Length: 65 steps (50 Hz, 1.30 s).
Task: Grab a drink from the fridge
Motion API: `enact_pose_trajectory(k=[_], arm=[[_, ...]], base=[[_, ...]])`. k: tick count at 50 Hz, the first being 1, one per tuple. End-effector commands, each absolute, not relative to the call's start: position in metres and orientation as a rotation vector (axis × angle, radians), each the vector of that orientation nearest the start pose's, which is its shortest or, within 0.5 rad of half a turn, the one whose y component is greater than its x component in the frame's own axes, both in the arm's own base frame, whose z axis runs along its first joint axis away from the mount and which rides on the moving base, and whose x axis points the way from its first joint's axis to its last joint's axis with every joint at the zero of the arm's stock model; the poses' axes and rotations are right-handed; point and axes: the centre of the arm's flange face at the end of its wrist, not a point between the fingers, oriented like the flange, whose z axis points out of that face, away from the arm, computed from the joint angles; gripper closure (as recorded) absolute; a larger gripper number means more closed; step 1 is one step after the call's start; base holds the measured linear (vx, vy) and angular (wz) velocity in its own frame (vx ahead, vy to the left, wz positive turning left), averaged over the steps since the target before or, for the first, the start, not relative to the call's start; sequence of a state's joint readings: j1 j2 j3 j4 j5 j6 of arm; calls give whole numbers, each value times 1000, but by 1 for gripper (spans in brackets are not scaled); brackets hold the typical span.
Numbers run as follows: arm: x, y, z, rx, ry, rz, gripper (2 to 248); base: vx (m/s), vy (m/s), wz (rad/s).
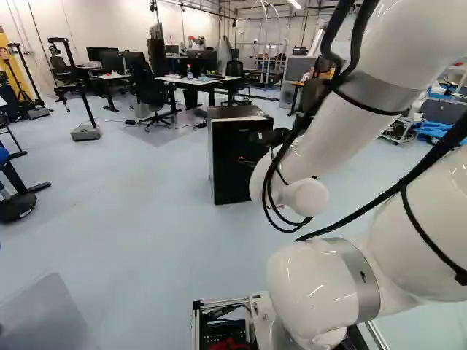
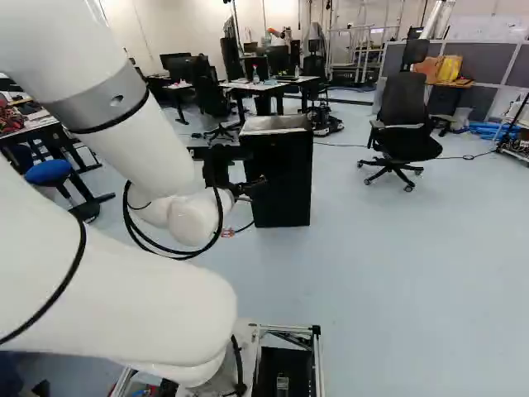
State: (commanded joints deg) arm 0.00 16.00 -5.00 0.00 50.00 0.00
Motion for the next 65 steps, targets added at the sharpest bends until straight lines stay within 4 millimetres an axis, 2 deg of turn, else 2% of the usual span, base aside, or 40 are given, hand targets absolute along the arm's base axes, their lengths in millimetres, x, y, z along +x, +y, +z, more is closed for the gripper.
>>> enact_pose_trajectory(k=[65], arm=[[270, 0, 366, -2558, 0, -1824, 3]], base=[[91, 30, -12]])
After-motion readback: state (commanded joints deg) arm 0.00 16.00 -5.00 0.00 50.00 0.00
